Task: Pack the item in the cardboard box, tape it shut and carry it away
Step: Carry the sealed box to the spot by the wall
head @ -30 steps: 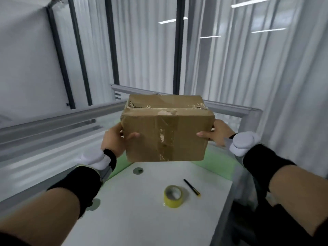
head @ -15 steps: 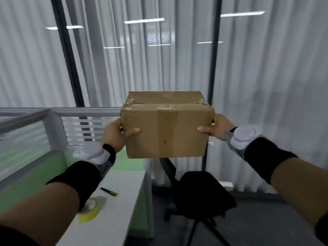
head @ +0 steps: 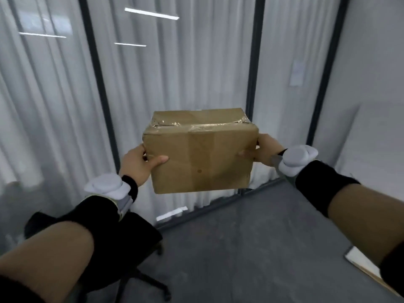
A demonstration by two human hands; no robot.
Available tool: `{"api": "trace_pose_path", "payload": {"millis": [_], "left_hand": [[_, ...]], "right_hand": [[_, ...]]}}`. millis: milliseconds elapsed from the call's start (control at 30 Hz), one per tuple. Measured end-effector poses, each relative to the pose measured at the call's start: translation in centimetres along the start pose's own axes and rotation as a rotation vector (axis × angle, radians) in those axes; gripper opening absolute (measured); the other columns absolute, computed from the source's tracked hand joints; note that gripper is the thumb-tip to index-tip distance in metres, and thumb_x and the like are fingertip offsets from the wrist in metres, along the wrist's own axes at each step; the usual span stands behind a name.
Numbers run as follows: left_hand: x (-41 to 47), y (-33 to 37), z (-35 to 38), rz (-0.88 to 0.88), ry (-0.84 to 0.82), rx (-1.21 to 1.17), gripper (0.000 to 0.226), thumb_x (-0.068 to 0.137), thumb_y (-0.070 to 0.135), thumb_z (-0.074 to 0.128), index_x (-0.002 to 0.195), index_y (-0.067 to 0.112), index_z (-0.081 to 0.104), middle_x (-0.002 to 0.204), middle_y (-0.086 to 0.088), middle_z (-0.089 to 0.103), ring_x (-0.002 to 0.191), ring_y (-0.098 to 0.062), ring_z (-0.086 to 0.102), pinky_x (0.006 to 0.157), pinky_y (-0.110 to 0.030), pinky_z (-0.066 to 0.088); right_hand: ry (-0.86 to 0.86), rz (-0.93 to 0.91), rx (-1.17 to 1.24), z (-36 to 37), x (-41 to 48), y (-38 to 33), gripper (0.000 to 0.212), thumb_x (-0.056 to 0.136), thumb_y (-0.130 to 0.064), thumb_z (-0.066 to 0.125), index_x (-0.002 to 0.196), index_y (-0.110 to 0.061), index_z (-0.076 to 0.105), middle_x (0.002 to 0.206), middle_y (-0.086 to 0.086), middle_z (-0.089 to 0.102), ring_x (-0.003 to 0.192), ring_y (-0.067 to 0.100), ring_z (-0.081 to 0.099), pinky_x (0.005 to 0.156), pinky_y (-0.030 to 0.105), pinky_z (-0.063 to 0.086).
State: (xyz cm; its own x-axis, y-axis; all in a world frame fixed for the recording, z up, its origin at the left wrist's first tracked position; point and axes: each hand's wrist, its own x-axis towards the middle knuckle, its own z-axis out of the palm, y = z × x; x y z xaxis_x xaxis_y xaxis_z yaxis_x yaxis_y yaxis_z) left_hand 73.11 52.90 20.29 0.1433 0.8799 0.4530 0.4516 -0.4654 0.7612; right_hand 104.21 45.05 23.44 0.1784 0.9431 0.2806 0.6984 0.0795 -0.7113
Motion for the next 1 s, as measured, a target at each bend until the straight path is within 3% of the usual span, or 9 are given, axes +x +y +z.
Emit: {"api": "trace_pose_path", "payload": {"millis": [133, 267, 367, 533, 667, 800, 1000], "left_hand": [[3.7, 3.4, 8.6, 0.068, -0.083, -0.005, 0.037, 0.072, 0.037, 0.074, 0.103, 0.021, 0.062, 0.094, 0.007, 0.061, 0.078, -0.009, 0.056, 0.067, -0.017, 0.038], [7.1, 5.6, 16.4, 0.136, -0.188, -0.028, 0.041, 0.073, 0.038, 0.073, 0.107, 0.018, 0.063, 0.096, 0.005, 0.062, 0.081, -0.012, 0.055, 0.067, -0.016, 0.038], [10.0, 6.6, 21.8, 0.162, -0.264, -0.051, 0.046, 0.074, 0.041, 0.071, 0.111, 0.016, 0.061, 0.107, -0.002, 0.066, 0.087, -0.015, 0.054, 0.078, -0.026, 0.040], [16.3, 8.8, 30.7, 0.249, -0.379, -0.122, 0.051, 0.074, 0.045, 0.069, 0.113, 0.013, 0.059, 0.114, -0.008, 0.066, 0.086, -0.016, 0.053, 0.078, -0.027, 0.041], [20.9, 11.0, 37.7, 0.301, -0.488, -0.223, 0.046, 0.075, 0.042, 0.069, 0.113, 0.018, 0.059, 0.112, -0.004, 0.067, 0.084, -0.012, 0.054, 0.072, -0.017, 0.041], [23.0, 12.3, 43.6, 0.321, -0.557, -0.297, 0.047, 0.076, 0.039, 0.071, 0.116, 0.018, 0.058, 0.116, -0.004, 0.065, 0.091, -0.013, 0.054, 0.082, -0.025, 0.042], [26.0, 13.4, 52.0, 0.324, -0.629, -0.318, 0.048, 0.076, 0.038, 0.071, 0.117, 0.017, 0.057, 0.118, -0.005, 0.064, 0.098, -0.019, 0.058, 0.084, -0.026, 0.043]], "right_hand": [[0.102, 0.075, -0.050, -6.1, -0.4, 6.2, 0.048, 0.078, -0.030, 0.073, 0.119, -0.012, 0.058, 0.104, -0.005, 0.058, 0.103, 0.021, 0.058, 0.092, 0.036, 0.049], [0.202, 0.172, -0.087, -9.9, -0.2, 11.9, 0.044, 0.078, -0.029, 0.073, 0.117, -0.013, 0.060, 0.098, -0.007, 0.060, 0.090, 0.017, 0.059, 0.074, 0.021, 0.045], [0.246, 0.251, -0.086, -12.6, 0.7, 15.1, 0.048, 0.077, -0.030, 0.074, 0.119, -0.015, 0.059, 0.103, -0.006, 0.062, 0.093, 0.019, 0.060, 0.078, 0.029, 0.052], [0.383, 0.368, -0.109, -17.3, 3.3, 18.5, 0.057, 0.075, -0.027, 0.076, 0.126, -0.011, 0.055, 0.115, 0.001, 0.062, 0.108, 0.023, 0.058, 0.098, 0.041, 0.049], [0.457, 0.470, -0.163, -21.0, 5.7, 21.4, 0.060, 0.076, -0.029, 0.075, 0.128, -0.011, 0.053, 0.119, 0.004, 0.062, 0.113, 0.029, 0.058, 0.096, 0.044, 0.051], [0.525, 0.558, -0.185, -23.3, 7.0, 24.9, 0.057, 0.077, -0.028, 0.074, 0.127, -0.010, 0.053, 0.124, 0.008, 0.062, 0.113, 0.030, 0.058, 0.096, 0.045, 0.051], [0.542, 0.631, -0.170, -26.6, 9.7, 31.4, 0.055, 0.078, -0.026, 0.074, 0.126, -0.009, 0.052, 0.124, 0.008, 0.062, 0.111, 0.030, 0.059, 0.092, 0.044, 0.054]]}}
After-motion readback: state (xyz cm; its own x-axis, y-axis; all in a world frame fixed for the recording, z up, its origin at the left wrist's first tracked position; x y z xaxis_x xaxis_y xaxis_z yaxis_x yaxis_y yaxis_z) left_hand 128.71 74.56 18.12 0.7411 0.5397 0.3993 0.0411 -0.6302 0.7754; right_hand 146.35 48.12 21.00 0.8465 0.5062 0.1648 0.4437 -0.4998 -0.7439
